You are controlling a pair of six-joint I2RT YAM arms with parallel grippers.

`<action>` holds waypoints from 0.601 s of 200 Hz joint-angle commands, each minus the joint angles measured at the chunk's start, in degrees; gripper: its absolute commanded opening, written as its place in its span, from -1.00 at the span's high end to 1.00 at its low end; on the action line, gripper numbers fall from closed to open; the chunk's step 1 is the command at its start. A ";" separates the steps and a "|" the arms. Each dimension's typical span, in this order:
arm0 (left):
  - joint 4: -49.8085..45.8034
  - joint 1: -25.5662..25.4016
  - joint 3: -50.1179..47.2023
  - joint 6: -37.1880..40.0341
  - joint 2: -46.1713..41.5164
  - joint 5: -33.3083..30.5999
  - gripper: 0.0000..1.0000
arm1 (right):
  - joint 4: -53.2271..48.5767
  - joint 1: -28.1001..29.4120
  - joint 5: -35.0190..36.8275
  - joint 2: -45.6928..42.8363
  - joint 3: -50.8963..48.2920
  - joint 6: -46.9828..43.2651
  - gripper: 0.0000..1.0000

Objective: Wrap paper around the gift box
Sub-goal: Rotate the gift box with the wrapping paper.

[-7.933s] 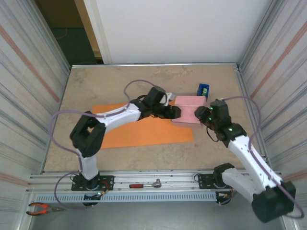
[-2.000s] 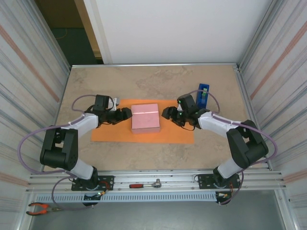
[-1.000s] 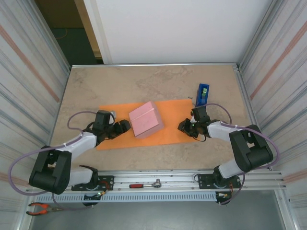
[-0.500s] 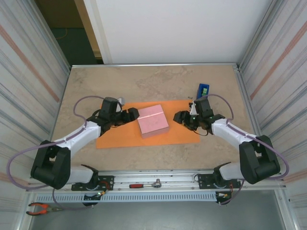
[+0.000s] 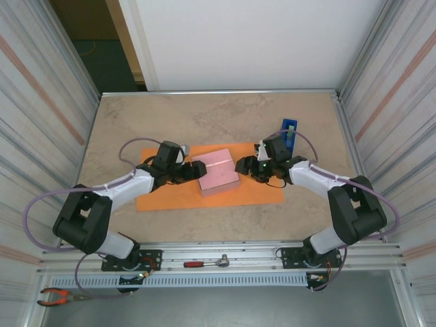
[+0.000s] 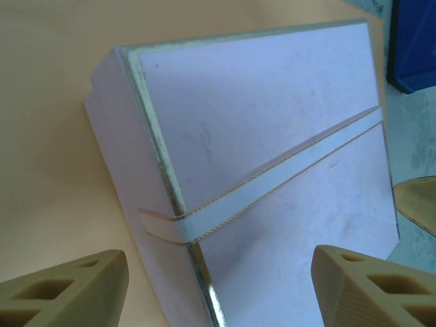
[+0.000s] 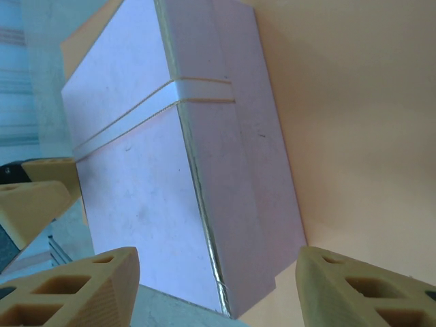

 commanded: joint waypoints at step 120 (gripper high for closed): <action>-0.35 -0.25 12.66 6.78 7.41 6.17 -0.31 | 3.67 3.77 1.14 3.54 5.56 3.27 0.47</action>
